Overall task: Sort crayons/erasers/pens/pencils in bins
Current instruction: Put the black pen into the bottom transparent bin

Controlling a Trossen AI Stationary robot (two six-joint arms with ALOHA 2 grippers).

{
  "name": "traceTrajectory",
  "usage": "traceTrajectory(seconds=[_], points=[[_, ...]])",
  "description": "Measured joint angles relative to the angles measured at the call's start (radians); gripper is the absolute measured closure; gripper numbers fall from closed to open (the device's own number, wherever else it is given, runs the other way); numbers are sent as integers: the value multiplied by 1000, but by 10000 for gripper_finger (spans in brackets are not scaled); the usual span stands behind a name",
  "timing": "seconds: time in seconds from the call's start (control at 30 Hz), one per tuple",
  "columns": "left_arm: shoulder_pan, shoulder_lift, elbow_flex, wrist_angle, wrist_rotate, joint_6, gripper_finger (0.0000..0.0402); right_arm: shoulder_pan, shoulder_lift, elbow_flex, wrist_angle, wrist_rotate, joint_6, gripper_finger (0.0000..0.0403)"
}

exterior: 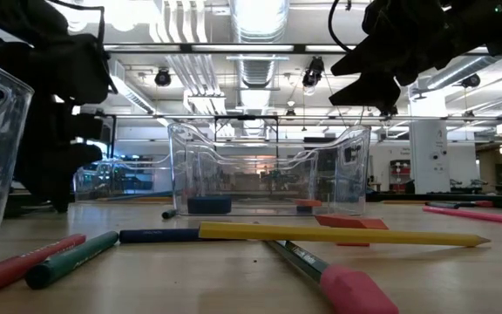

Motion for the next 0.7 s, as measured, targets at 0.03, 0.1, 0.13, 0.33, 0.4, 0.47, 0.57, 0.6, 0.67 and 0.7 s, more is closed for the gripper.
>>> traceTrajectory(seconds=[0.03,0.1,0.13,0.33,0.4,0.47,0.57,0.6,0.67,0.7], points=[[6,0,-8,17,0,1,236,0,0,0,0,0,0,33],[18,-3,-31,47,2,2,236,0,0,0,0,0,0,33],[23,-5,-43,59,8,2,236,0,0,0,0,0,0,33],[31,-12,-94,110,25,-5,246,0,0,0,0,0,-1,33],[33,-12,-102,121,23,-5,261,0,0,0,0,0,0,33],[33,-12,-105,127,19,-5,279,0,0,0,0,0,0,33],[33,-12,-107,129,8,-5,305,0,0,0,0,0,0,33],[35,-12,-108,131,5,-5,313,0,0,0,0,0,0,33],[35,-12,-108,135,-4,-5,330,0,0,0,0,0,-1,33],[35,-12,-108,136,-10,-5,338,0,0,0,0,0,-1,33]])
